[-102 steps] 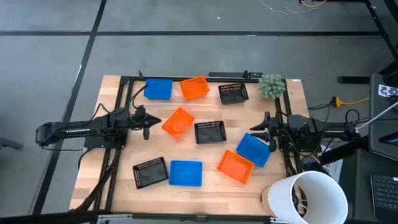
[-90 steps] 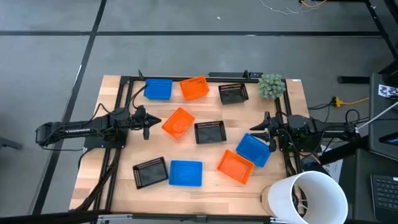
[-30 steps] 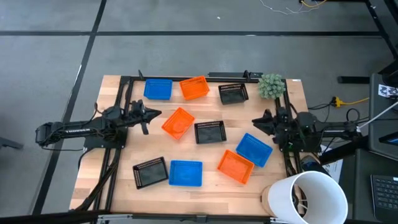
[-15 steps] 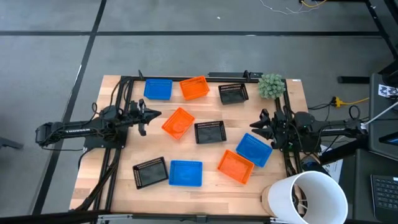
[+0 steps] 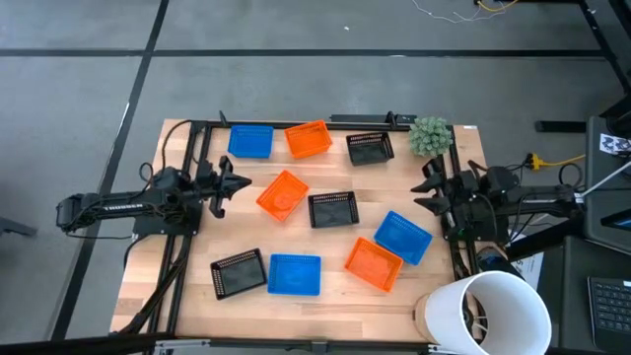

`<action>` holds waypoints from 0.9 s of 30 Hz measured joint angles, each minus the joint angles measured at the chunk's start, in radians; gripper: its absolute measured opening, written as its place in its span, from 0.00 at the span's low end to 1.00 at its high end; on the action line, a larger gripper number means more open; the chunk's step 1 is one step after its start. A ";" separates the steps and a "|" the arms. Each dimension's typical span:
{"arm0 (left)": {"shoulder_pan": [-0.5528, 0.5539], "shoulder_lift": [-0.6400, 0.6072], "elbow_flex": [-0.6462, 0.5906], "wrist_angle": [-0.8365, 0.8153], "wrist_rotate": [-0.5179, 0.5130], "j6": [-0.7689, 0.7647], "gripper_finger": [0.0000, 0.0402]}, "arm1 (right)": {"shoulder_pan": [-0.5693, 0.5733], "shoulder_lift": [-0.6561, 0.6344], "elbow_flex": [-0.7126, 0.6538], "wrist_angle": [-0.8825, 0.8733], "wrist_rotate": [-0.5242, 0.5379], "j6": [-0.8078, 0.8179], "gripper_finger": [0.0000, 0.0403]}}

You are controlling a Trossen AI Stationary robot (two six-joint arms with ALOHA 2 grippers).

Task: Stack baskets by color
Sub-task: Stack the middle left orange bin on the top orange bin

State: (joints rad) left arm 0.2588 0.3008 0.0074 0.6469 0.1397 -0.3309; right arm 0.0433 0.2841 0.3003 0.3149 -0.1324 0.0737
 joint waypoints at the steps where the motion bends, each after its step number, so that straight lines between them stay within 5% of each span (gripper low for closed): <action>1: 0.000 0.000 0.000 0.011 0.010 0.001 0.00 | 0.000 0.006 0.007 0.000 0.001 -0.032 0.30; 9: 0.000 0.000 0.000 0.018 0.044 0.093 0.11 | 0.000 0.053 -0.007 -0.107 0.123 -0.074 0.30; 17: 0.000 0.000 0.000 -0.016 0.022 0.051 0.25 | 0.000 0.101 -0.061 -0.232 0.165 0.152 0.30; 21: 0.000 0.021 0.106 -0.319 -0.035 -0.001 0.25 | 0.000 0.116 -0.062 -0.304 0.166 0.211 0.30; 27: 0.001 0.207 0.407 -0.855 -0.323 0.088 0.25 | 0.000 0.126 -0.062 -0.318 0.170 0.175 0.30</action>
State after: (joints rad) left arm 0.2596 0.5075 0.4141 -0.2079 -0.1830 -0.2427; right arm 0.0433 0.4100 0.2382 -0.0032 0.0377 0.2485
